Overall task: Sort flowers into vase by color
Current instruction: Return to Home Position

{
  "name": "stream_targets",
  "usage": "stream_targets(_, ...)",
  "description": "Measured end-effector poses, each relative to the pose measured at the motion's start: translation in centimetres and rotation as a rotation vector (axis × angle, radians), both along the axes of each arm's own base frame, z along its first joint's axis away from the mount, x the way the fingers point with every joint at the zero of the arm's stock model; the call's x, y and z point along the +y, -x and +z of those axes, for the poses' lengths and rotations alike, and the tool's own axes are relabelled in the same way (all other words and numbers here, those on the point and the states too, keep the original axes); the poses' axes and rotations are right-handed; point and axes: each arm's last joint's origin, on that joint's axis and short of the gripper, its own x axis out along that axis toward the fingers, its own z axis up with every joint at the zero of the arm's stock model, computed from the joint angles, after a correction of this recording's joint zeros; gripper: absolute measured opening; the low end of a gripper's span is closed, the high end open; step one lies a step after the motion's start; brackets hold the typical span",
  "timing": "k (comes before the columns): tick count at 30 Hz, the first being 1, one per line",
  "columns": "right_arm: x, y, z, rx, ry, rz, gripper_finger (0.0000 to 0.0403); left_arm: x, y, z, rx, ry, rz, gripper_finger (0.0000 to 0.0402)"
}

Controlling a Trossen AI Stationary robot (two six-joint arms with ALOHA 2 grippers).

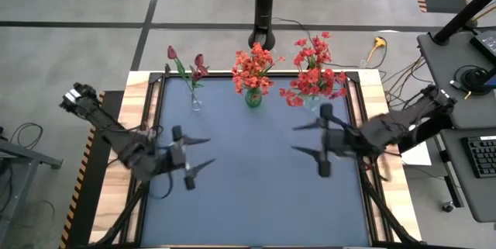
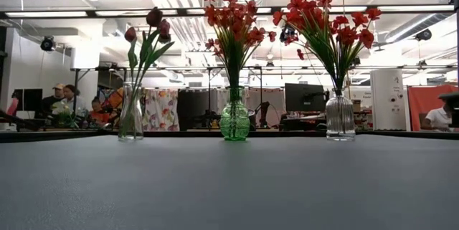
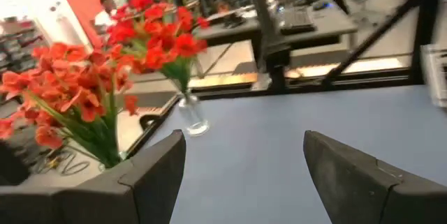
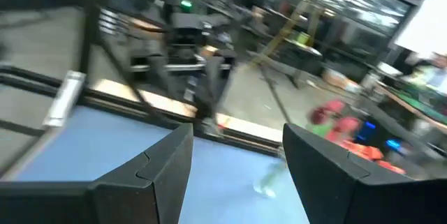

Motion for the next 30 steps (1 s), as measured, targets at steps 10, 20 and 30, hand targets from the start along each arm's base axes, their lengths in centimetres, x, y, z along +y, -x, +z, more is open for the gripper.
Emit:
stream_targets(10,2.3,5.1,-4.9,0.022,-0.161,0.197,0.0215,-3.6,2.2,-1.3,0.074,0.034,-0.337,0.0271)
stream_targets(20,1.0,3.9,-8.7,-0.137,-0.073,0.201,0.0215,2.1,-2.3,-2.7,0.024,-0.081,-0.491,0.0211)
stream_targets(30,-2.6,7.0,-10.6,-0.183,-0.150,0.248,0.0215,6.5,3.2,-2.6,0.024,0.015,-0.587,0.0134)
